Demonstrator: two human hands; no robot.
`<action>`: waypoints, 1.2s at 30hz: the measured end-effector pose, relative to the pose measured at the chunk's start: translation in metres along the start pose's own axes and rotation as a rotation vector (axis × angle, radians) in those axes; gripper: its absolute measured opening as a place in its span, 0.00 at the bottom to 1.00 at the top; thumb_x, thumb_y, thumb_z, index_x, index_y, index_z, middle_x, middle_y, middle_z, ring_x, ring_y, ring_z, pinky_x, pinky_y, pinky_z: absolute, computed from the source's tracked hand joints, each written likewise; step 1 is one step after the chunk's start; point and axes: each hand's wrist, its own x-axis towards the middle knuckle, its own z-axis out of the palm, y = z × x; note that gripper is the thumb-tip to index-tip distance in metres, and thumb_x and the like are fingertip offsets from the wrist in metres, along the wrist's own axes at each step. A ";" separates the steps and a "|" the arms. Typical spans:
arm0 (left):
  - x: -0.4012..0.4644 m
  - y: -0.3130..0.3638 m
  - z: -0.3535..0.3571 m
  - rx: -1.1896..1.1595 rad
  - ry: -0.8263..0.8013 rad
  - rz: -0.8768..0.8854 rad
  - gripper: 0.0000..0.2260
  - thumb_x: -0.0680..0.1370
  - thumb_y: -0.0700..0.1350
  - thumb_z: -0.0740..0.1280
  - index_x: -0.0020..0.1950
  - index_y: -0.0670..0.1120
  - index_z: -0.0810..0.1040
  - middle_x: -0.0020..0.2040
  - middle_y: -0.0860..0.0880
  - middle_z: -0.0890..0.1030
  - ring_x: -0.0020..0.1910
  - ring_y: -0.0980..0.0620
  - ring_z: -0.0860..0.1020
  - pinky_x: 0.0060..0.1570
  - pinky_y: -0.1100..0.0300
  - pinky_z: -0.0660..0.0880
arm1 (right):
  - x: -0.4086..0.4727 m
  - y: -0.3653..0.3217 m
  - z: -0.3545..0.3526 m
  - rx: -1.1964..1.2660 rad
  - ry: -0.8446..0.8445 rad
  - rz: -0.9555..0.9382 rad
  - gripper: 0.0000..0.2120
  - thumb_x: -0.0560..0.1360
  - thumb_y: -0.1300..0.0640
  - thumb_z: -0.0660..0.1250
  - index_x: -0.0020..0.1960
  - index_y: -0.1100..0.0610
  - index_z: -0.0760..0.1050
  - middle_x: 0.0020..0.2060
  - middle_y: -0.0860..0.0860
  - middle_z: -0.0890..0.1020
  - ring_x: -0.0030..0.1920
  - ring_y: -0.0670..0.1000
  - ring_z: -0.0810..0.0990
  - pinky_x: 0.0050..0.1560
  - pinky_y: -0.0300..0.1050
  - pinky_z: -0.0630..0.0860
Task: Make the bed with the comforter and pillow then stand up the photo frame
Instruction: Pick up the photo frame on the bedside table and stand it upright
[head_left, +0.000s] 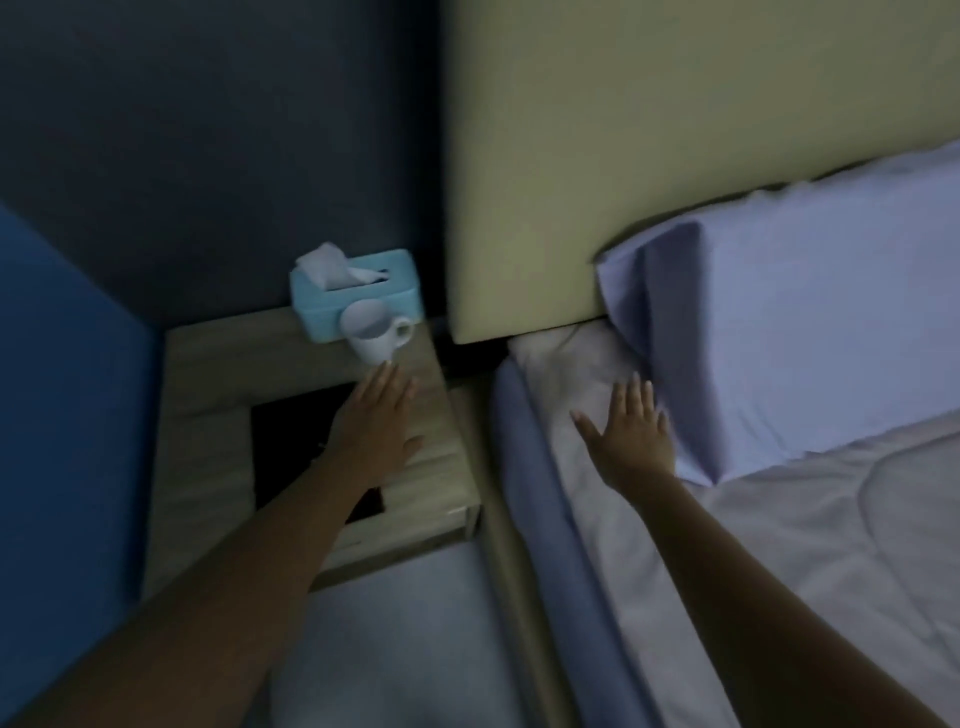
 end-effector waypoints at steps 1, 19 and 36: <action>-0.014 -0.016 0.015 -0.036 -0.066 -0.052 0.36 0.79 0.62 0.56 0.79 0.41 0.50 0.79 0.42 0.49 0.78 0.44 0.47 0.76 0.49 0.47 | -0.002 -0.020 0.008 0.004 -0.024 -0.033 0.39 0.78 0.35 0.46 0.78 0.59 0.41 0.78 0.55 0.43 0.78 0.53 0.41 0.76 0.52 0.44; -0.085 -0.108 0.137 -0.552 -0.359 -0.597 0.37 0.79 0.66 0.46 0.79 0.43 0.42 0.80 0.44 0.48 0.78 0.45 0.46 0.75 0.45 0.41 | 0.002 -0.251 0.118 0.062 -0.408 -0.433 0.38 0.78 0.34 0.44 0.78 0.58 0.44 0.78 0.55 0.46 0.78 0.54 0.44 0.76 0.55 0.47; -0.039 -0.095 0.153 -1.747 0.148 -1.018 0.41 0.69 0.71 0.65 0.77 0.55 0.60 0.71 0.56 0.67 0.69 0.53 0.68 0.69 0.56 0.65 | 0.016 -0.297 0.159 1.188 -0.526 0.118 0.37 0.68 0.27 0.53 0.69 0.48 0.69 0.63 0.49 0.77 0.63 0.51 0.76 0.67 0.56 0.70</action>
